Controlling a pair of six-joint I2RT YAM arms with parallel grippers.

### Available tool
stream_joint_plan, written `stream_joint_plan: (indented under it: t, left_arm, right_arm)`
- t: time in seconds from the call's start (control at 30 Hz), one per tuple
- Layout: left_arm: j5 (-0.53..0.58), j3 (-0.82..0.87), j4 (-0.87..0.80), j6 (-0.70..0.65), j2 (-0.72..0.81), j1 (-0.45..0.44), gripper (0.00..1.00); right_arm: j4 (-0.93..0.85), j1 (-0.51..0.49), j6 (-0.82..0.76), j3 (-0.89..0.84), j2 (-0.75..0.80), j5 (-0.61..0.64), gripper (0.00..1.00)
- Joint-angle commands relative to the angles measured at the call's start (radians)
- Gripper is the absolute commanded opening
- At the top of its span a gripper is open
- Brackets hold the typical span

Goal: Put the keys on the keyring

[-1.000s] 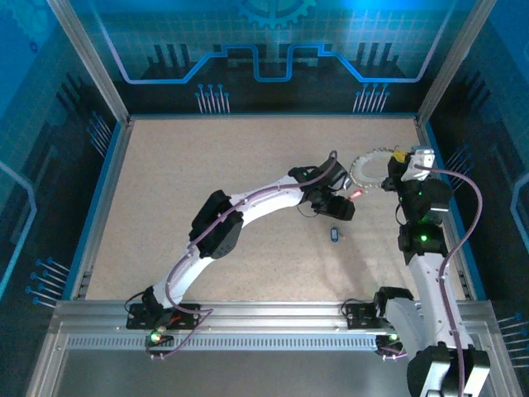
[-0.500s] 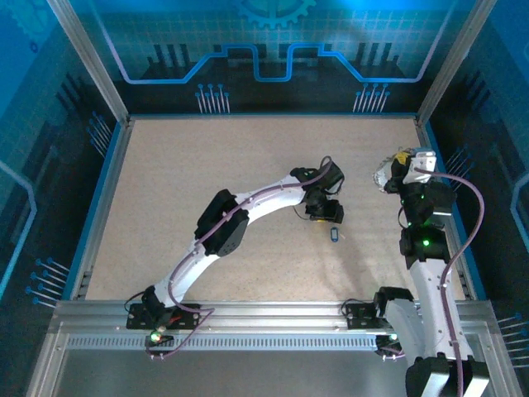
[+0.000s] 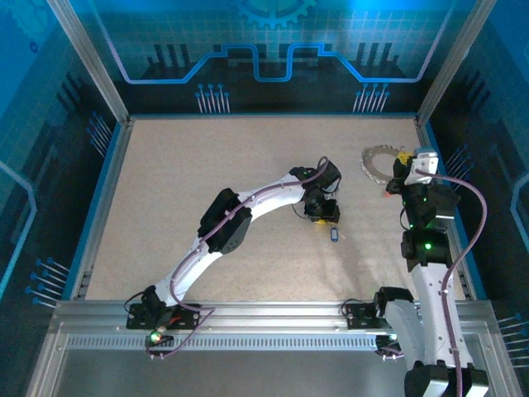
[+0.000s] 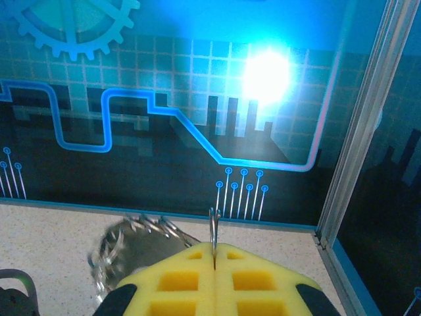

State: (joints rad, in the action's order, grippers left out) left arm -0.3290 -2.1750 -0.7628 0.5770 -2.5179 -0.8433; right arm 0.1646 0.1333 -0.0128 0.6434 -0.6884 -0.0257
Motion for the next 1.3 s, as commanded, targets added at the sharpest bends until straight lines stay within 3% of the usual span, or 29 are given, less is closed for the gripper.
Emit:
stream_joint_plan:
  t: [0.0, 0.5, 0.73, 1.0, 1.27]
  left_arm:
    - [-0.074, -0.040, -0.033, 0.003, -0.036, -0.004, 0.30]
    - [-0.093, -0.040, -0.047, 0.009, -0.039, -0.009, 0.28]
    - [-0.109, -0.052, -0.052, 0.012, -0.048, -0.009, 0.22]
    - [-0.104, -0.090, -0.074, 0.001, -0.067, -0.010, 0.05]
    - [-0.056, -0.096, -0.067, -0.011, -0.056, -0.009, 0.04]
  right_arm:
    - [0.013, 0.013, -0.021, 0.022, 0.024, 0.005, 0.00]
    - [0.002, 0.015, -0.026, 0.018, 0.035, 0.009, 0.00]
    - [0.004, 0.013, -0.022, 0.014, 0.032, 0.009, 0.00]
    - [0.003, 0.014, -0.023, 0.015, 0.032, 0.007, 0.00]
    - [-0.011, 0.013, -0.032, 0.013, 0.039, -0.005, 0.00]
